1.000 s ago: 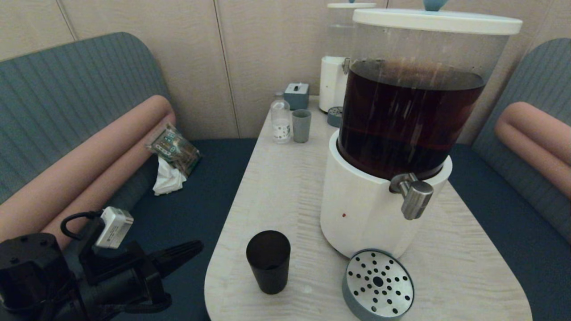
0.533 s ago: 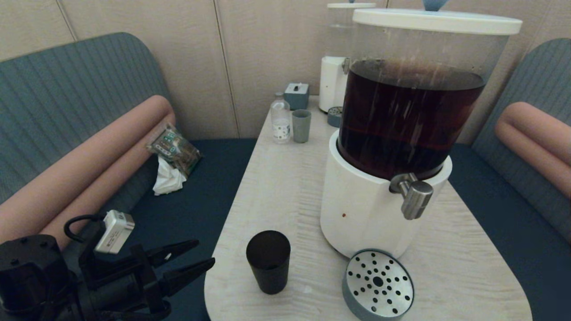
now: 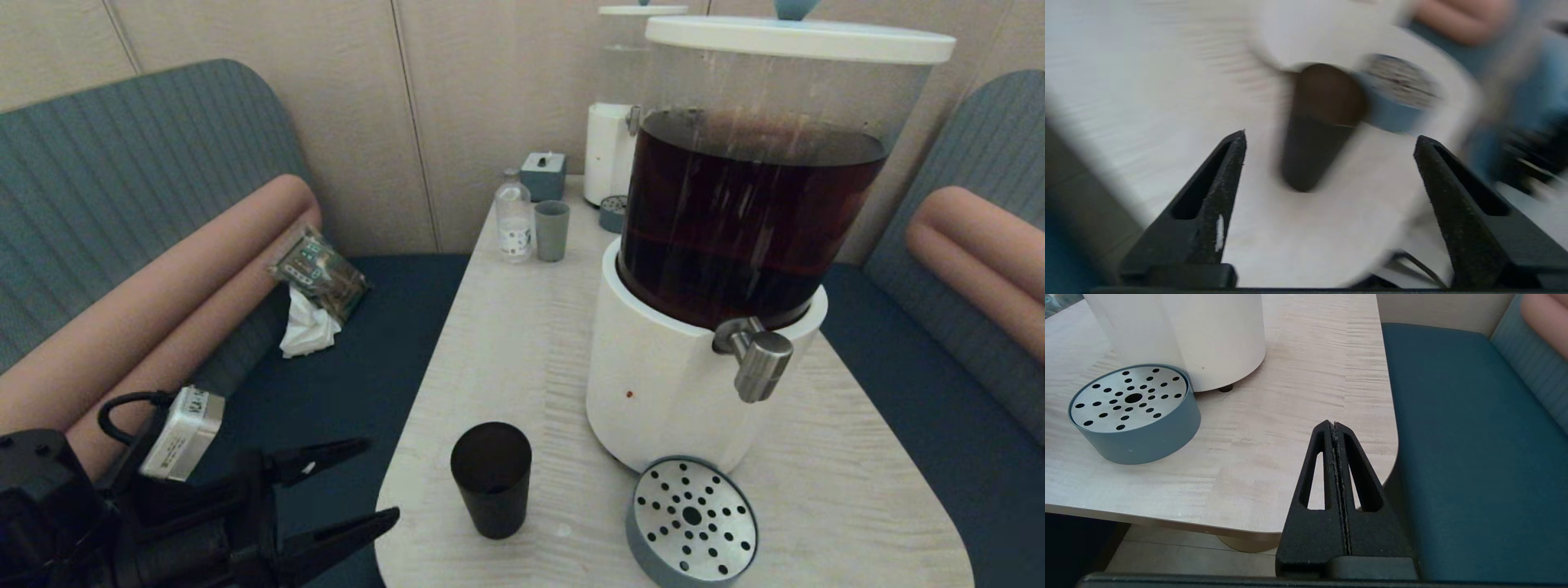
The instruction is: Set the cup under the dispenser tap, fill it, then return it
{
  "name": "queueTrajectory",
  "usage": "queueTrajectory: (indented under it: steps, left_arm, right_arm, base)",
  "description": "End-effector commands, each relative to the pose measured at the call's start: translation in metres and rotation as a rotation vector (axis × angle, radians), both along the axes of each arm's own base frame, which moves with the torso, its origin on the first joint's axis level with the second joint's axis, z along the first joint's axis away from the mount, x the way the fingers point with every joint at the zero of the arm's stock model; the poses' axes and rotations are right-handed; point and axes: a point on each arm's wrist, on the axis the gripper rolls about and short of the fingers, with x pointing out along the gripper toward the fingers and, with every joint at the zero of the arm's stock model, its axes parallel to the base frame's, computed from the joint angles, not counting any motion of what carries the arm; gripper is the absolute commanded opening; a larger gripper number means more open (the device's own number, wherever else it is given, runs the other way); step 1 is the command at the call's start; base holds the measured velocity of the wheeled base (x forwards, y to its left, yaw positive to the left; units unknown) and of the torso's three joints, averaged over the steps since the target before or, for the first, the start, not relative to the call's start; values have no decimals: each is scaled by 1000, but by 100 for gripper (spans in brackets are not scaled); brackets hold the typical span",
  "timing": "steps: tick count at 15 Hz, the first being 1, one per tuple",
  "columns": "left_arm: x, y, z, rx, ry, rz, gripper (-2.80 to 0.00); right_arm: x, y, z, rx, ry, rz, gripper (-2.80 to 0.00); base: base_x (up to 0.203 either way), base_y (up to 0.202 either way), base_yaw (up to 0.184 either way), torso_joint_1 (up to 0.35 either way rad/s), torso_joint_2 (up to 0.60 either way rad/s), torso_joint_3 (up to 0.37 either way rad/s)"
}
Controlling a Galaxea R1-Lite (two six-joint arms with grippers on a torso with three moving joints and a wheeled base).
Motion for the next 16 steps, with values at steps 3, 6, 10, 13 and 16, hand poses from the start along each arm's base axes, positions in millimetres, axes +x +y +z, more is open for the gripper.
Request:
queueTrajectory:
  steps: [3,6,10,13,16]
  left_arm:
    - [2,-2,-6,-8,23,-138,0]
    - [8,-3,-18,6,55,-168,0]
    - [21,-4,-35,32,83,-175,0]
    - [38,-6,-39,33,76,-175,0]
    - [53,-8,-38,32,43,-177,0]
  right_arm:
    - [0,0,-2,0,3,0,-280]
    - [0,0,-2,0,3,0,-280]
    - [0,0,-2,0,2,0,-280]
    - [0,0,-2,0,3,0,-280]
    - [0,0,-2,0,2,0,-280]
  base:
    - [0,0,0,0,0,0]
    - [0,0,0,0,0,0]
    - [0,0,0,0,0,0]
    - [0,0,0,0,0,0]
    - [0,0,0,0,0,0]
